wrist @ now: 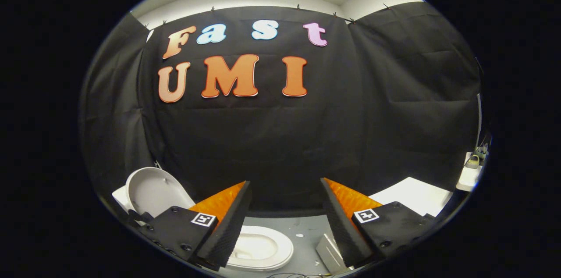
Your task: Open the toilet lid.
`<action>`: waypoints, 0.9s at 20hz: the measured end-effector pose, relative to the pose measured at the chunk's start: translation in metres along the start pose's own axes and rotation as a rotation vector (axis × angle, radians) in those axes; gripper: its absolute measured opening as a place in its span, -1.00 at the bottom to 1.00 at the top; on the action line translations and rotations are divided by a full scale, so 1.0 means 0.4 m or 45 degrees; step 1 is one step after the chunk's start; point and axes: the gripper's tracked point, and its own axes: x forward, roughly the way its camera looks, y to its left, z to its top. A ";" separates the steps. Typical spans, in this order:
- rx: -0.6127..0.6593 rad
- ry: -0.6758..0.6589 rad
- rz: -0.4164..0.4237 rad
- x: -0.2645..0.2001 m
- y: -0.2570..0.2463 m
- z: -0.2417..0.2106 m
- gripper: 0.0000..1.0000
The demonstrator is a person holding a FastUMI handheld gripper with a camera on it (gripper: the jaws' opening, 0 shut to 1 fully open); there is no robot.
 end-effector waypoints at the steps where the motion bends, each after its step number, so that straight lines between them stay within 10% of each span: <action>1: 0.037 -0.010 0.006 0.010 0.002 0.007 0.96; 18: 0.185 -0.023 -0.067 0.058 -0.048 0.091 0.97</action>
